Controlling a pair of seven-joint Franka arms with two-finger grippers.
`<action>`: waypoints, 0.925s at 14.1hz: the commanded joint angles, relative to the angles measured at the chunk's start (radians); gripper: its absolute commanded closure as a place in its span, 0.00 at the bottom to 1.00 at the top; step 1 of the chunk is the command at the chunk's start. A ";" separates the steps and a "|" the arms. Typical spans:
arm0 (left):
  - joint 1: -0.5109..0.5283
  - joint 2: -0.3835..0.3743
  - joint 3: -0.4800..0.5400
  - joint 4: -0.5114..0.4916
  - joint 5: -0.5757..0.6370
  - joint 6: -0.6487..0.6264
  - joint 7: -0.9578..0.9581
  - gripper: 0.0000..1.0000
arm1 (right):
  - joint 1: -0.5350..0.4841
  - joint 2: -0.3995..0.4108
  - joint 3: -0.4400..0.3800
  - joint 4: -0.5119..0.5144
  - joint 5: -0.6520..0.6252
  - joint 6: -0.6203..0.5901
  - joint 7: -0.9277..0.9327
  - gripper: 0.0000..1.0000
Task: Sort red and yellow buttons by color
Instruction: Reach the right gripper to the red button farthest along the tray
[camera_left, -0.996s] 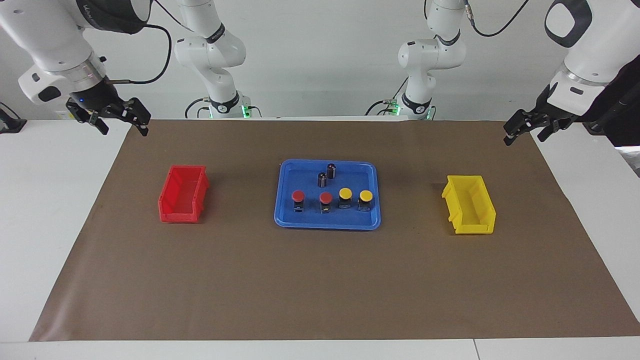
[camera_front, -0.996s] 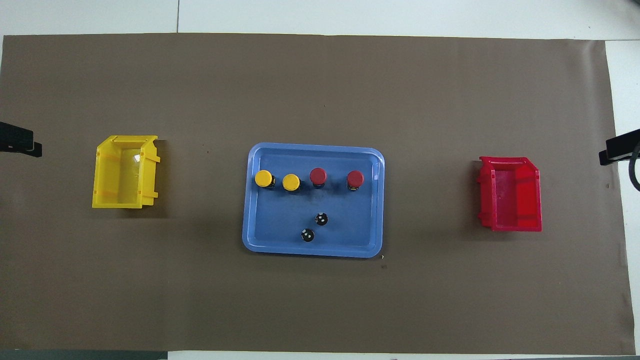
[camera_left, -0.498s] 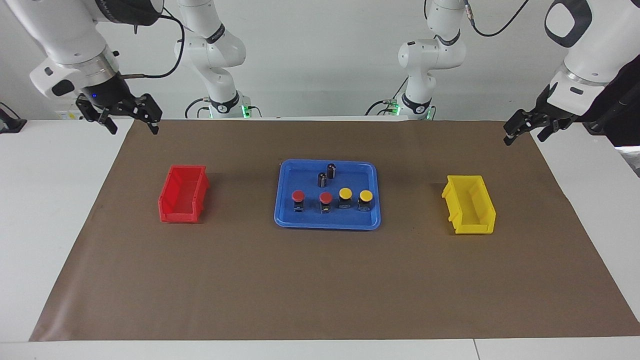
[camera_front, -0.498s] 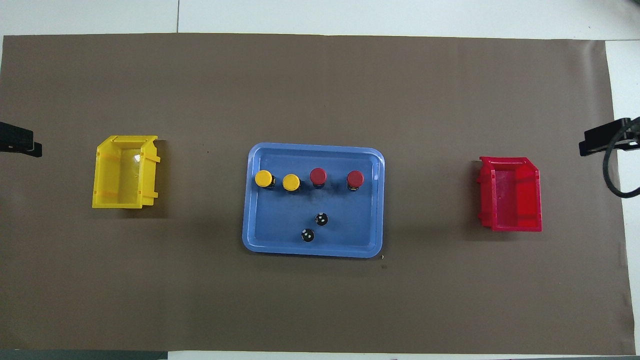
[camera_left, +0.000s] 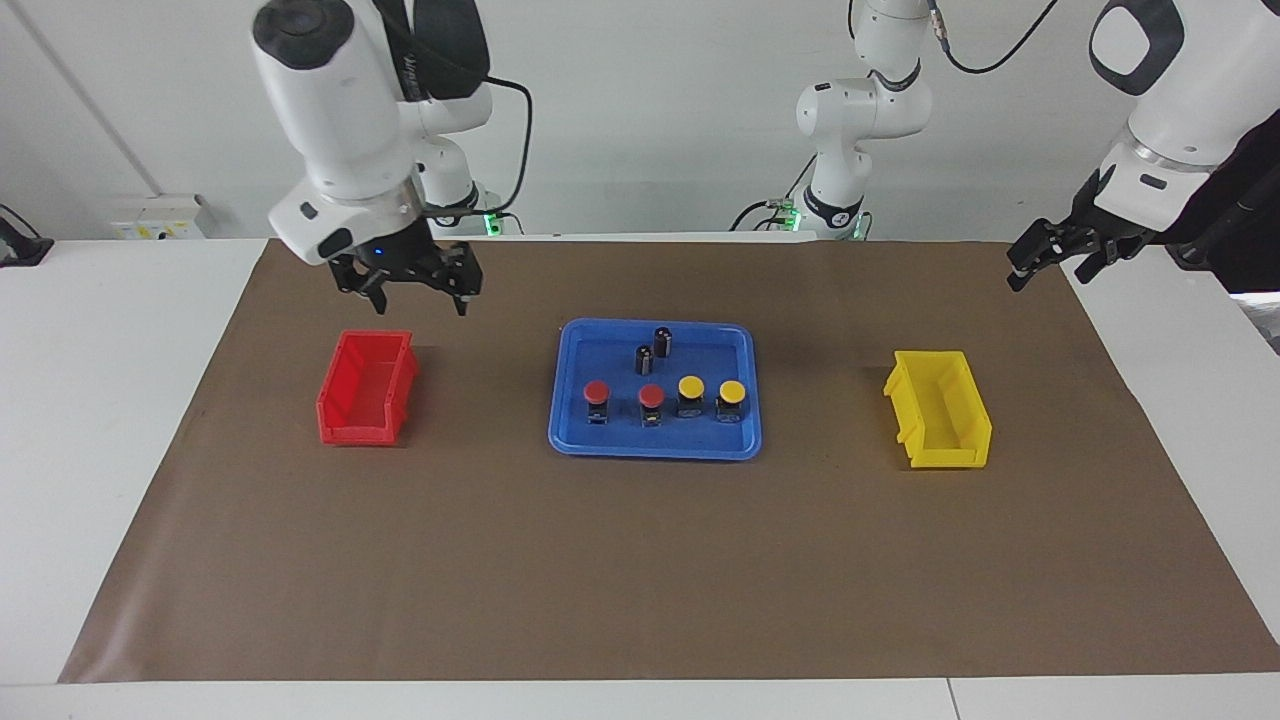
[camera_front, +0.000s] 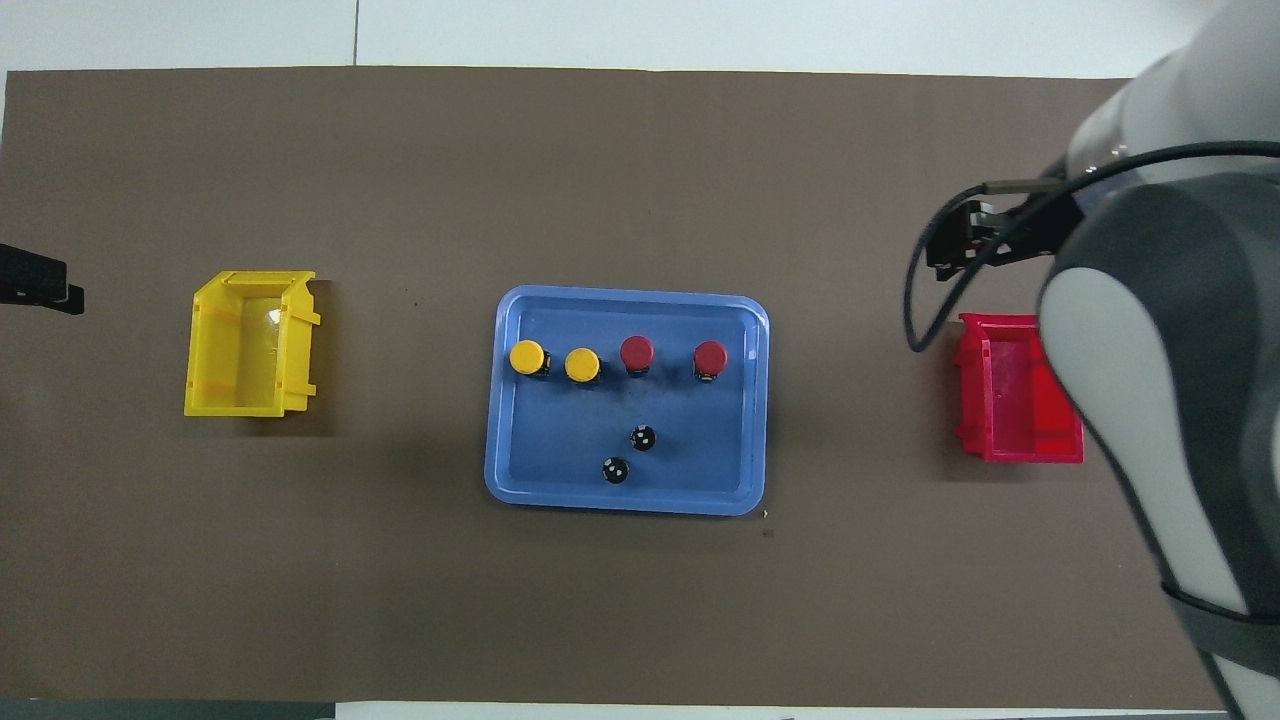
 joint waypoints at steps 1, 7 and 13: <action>0.005 -0.031 -0.004 -0.031 0.008 -0.005 0.000 0.00 | 0.075 0.064 -0.001 -0.016 -0.002 0.117 0.100 0.00; 0.005 -0.031 -0.004 -0.031 0.008 -0.006 0.000 0.00 | 0.133 0.053 0.001 -0.306 -0.007 0.389 0.166 0.00; 0.005 -0.031 -0.004 -0.031 0.008 -0.005 0.000 0.00 | 0.170 0.057 0.004 -0.446 -0.004 0.546 0.189 0.01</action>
